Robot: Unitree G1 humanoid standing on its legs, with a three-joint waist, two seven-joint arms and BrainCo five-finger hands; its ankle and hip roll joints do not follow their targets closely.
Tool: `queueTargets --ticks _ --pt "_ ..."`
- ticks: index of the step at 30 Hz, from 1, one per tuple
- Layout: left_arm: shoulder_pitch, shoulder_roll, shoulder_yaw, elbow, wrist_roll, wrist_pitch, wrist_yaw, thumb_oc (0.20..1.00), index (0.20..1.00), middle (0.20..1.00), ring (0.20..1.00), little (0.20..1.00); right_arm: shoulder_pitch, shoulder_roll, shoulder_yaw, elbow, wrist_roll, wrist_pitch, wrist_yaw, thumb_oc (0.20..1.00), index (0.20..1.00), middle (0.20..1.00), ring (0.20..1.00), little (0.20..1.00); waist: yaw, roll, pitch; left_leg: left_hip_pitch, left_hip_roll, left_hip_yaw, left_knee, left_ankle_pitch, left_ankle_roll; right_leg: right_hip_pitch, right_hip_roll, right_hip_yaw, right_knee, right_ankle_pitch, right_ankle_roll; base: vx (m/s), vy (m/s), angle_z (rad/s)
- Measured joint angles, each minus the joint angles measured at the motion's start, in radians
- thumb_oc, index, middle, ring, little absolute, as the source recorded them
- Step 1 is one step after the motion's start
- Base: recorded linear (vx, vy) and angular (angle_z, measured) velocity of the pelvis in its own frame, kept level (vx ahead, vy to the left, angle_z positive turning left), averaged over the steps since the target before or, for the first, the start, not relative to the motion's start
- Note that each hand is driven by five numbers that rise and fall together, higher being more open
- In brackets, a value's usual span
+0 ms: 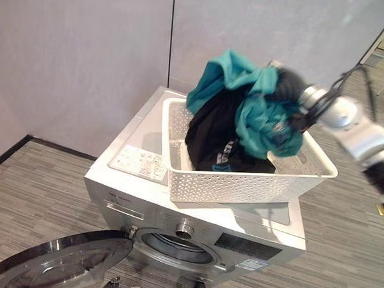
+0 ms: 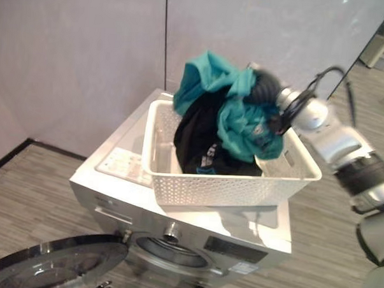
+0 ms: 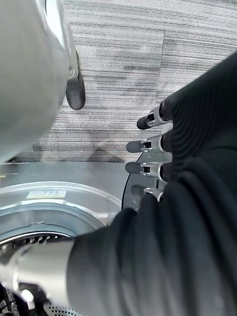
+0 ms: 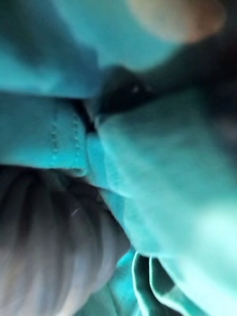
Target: Grab the laundry basket,head to the washer,open it,put in the laundry and shut it.
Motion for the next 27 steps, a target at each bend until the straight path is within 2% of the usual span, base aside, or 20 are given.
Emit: queueTargets --ticks 1,4,8,9,10,12,13,14,15,16,27 --pt "0.002 0.0 -0.001 0.0 0.0 0.0 0.0 1.0 1.0 1.0 1.0 1.0 -0.001 0.011 0.005 0.013 -0.011 0.003 0.008 0.68 0.68 0.68 0.68 0.68 0.01 -0.001 0.0 0.0 0.0 0.001 0.0 0.0 0.0 -0.001 0.0 0.0 0.0 0.0 0.0 0.0 0.0 0.0" --pt "0.007 0.002 -0.001 0.004 0.0 0.005 -0.001 1.0 1.0 1.0 1.0 1.0 -0.011 0.056 0.01 0.07 -0.036 0.017 0.021 1.0 1.0 1.0 1.0 1.0 0.017 -0.004 0.003 -0.001 0.0 -0.001 -0.001 0.0 0.0 -0.001 0.0 -0.001 0.0 0.0 0.0 0.0 0.0 0.0" --pt "0.005 0.003 -0.011 0.004 -0.001 0.006 -0.001 1.0 1.0 1.0 1.0 1.0 -0.015 0.056 0.018 0.072 -0.036 0.037 0.041 1.0 1.0 1.0 1.0 1.0 0.02 -0.009 0.01 -0.002 0.0 -0.002 -0.003 0.0 0.0 -0.002 -0.001 -0.003 0.0 -0.002 0.002 0.0 0.0 0.0" --pt "0.001 0.004 -0.026 0.003 -0.001 0.006 -0.001 1.0 1.0 1.0 1.0 1.0 -0.015 0.057 0.018 0.074 -0.036 0.037 0.041 0.758 0.758 0.758 0.758 0.758 0.018 -0.01 0.018 -0.001 -0.001 -0.001 -0.003 0.0 0.0 -0.002 -0.002 -0.003 0.0 -0.002 0.002 0.0 0.0 0.0" --pt "0.0 0.004 -0.026 0.003 -0.001 0.006 -0.001 1.0 1.0 1.0 1.0 1.0 -0.015 0.057 0.018 0.079 -0.036 0.037 0.042 0.758 0.758 0.758 0.758 0.758 0.018 -0.01 0.024 -0.001 -0.001 -0.001 -0.002 0.0 0.0 -0.002 -0.001 -0.003 0.0 -0.002 0.002 0.0 0.0 0.0" --pt "-0.002 0.004 -0.026 0.003 -0.001 0.006 -0.001 1.0 1.0 1.0 1.0 1.0 -0.015 0.057 0.018 0.088 -0.036 0.038 0.044 0.699 0.699 0.699 0.699 0.699 0.018 -0.009 0.031 -0.001 0.0 -0.001 -0.002 0.0 0.0 -0.002 -0.001 -0.003 0.0 -0.002 0.002 0.0 0.0 0.0" --pt "-0.001 0.003 -0.026 0.003 -0.001 0.006 -0.001 1.0 1.0 1.0 1.0 1.0 -0.015 0.057 0.018 0.092 -0.036 0.038 0.046 0.718 0.718 0.718 0.718 0.718 0.016 -0.007 0.033 -0.001 0.0 -0.001 -0.002 0.0 0.0 -0.002 -0.001 -0.003 -0.001 -0.002 0.002 0.0 0.0 0.0" --pt "-0.001 0.003 -0.026 0.003 -0.001 0.006 -0.001 1.0 1.0 1.0 1.0 1.0 -0.015 0.057 0.018 0.097 -0.036 0.038 0.049 0.558 0.558 0.558 0.558 0.558 0.016 -0.006 0.034 -0.001 0.0 -0.001 -0.002 0.0 0.0 -0.002 -0.001 -0.003 -0.001 -0.002 0.002 0.0 0.0 0.0" --pt "0.0 0.002 -0.026 0.003 -0.001 0.006 -0.001 1.0 1.0 1.0 1.0 1.0 -0.015 0.056 0.018 0.098 -0.036 0.039 0.052 0.489 0.489 0.489 0.489 0.489 0.014 -0.005 0.034 -0.001 0.0 -0.001 -0.003 0.0 0.0 -0.002 0.0 -0.003 -0.001 -0.002 0.002 0.0 0.0 0.0" --pt "0.0 0.002 -0.028 0.003 0.0 0.006 -0.001 1.0 1.0 1.0 1.0 1.0 -0.015 0.057 0.017 0.098 -0.036 0.039 0.058 0.2 0.2 0.2 0.2 0.2 0.011 -0.003 0.036 -0.001 0.0 0.0 -0.003 0.0 0.0 -0.002 -0.001 -0.002 -0.001 -0.002 0.002 0.0 0.0 0.0" --pt "-0.001 0.0 -0.029 -0.004 0.001 0.005 0.0 1.0 1.0 1.0 1.0 1.0 -0.014 0.057 -0.002 0.095 -0.036 0.038 0.054 0.2 0.2 0.2 0.2 0.2 0.005 0.015 0.05 -0.001 0.001 0.002 -0.004 -0.001 0.0 -0.005 0.0 -0.001 -0.003 -0.002 0.002 0.0 0.0 0.0"
